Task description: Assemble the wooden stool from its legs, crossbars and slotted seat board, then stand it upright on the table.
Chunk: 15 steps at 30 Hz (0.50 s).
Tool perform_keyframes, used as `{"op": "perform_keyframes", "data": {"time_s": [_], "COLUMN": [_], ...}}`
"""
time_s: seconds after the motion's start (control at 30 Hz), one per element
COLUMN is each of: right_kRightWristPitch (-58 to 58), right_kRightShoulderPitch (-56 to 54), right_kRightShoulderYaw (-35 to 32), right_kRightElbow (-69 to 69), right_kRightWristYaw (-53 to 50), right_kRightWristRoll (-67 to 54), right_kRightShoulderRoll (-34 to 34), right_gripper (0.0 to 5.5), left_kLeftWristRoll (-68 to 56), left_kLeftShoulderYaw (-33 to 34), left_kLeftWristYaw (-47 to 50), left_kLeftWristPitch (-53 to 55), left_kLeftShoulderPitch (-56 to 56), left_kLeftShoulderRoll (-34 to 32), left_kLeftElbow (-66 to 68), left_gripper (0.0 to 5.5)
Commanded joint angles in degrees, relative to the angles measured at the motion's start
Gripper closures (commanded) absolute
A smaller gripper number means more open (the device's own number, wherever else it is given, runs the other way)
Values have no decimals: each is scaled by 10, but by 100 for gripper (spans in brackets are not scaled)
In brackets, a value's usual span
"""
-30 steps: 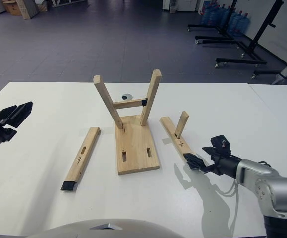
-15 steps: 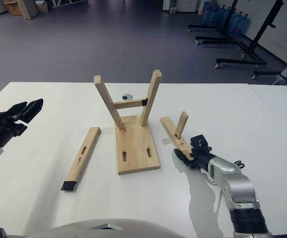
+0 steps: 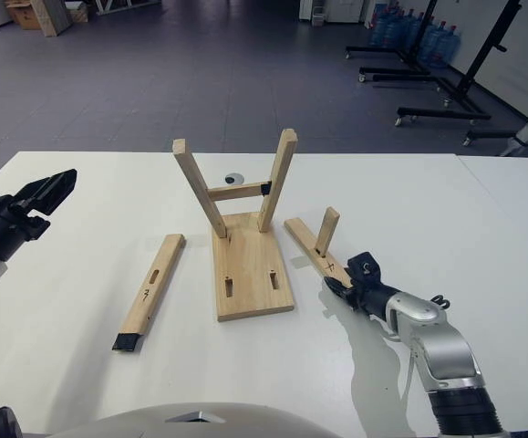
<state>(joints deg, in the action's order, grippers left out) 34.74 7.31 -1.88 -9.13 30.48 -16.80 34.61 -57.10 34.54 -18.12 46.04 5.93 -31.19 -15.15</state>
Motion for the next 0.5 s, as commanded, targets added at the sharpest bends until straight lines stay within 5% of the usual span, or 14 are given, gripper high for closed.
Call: {"op": "perform_keyframes", "data": {"time_s": [0.03,0.3,0.5], "right_kRightWristPitch": [23,-3,-35], "right_kRightShoulderPitch": [21,-8,-8], "right_kRightShoulderYaw": [15,-61,-147], "right_kRightElbow": [48,103,195], "right_kRightWristYaw": [1,84,226], "right_kRightWristRoll": [28,-51,-118], "right_kRightShoulderRoll": [15,25,79], "right_gripper": [345,345,345], "left_kLeftWristRoll": [-12,-68,-113], "left_kLeftShoulderYaw": [-4,-86,-69], "left_kLeftWristYaw": [-9,-98,-129], "left_kLeftWristPitch": [15,47,71], "left_kLeftShoulderPitch": [-4,-61,-90], "left_kLeftShoulderRoll": [-10,39,28], "left_kLeftElbow": [5,-16,32], "left_gripper": [98,98,98]}}
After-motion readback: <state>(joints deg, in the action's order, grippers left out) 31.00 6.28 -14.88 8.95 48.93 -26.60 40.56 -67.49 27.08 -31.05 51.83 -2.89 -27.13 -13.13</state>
